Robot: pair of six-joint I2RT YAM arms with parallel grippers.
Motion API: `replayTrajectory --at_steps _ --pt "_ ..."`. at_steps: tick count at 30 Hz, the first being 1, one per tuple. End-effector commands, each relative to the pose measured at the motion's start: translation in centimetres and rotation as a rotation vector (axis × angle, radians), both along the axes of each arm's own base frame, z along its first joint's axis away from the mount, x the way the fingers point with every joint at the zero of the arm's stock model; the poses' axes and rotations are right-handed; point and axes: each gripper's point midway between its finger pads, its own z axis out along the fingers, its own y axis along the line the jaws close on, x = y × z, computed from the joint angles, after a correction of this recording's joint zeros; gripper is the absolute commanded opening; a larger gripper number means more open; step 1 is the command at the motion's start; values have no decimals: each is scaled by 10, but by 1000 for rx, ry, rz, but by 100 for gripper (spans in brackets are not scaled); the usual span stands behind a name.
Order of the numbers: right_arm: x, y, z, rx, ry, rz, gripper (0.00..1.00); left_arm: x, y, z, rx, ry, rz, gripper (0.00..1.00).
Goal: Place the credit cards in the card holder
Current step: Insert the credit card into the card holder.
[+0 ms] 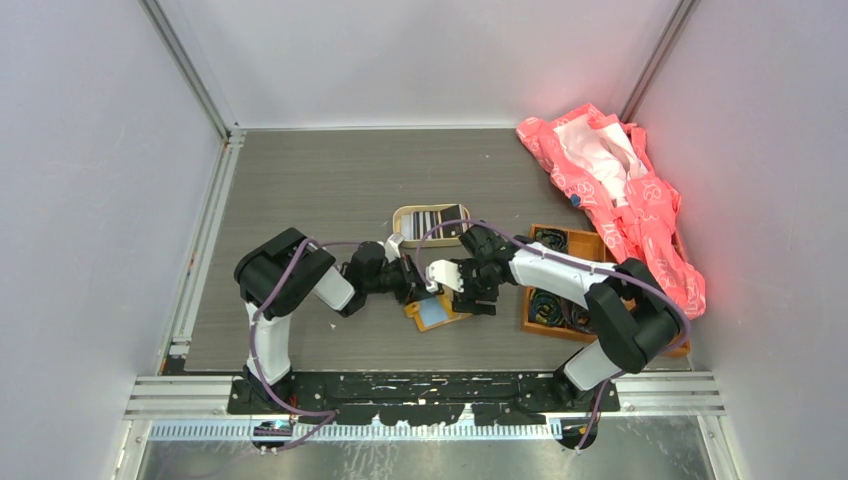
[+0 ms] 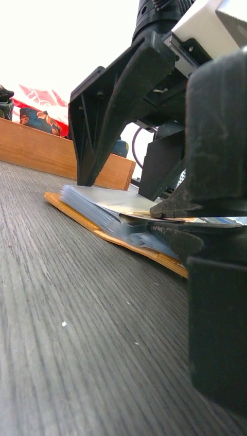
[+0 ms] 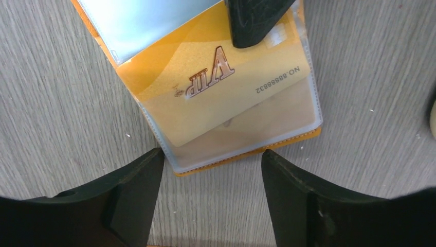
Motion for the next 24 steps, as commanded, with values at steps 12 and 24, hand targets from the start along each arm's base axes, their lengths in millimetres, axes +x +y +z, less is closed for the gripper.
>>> replayTrajectory --at_steps 12,24 --pt "-28 56 68 353 44 91 58 -6 0 -16 49 15 -24 10" --pt "-7 99 43 262 -133 -24 10 -6 0 -18 53 23 -25 10"
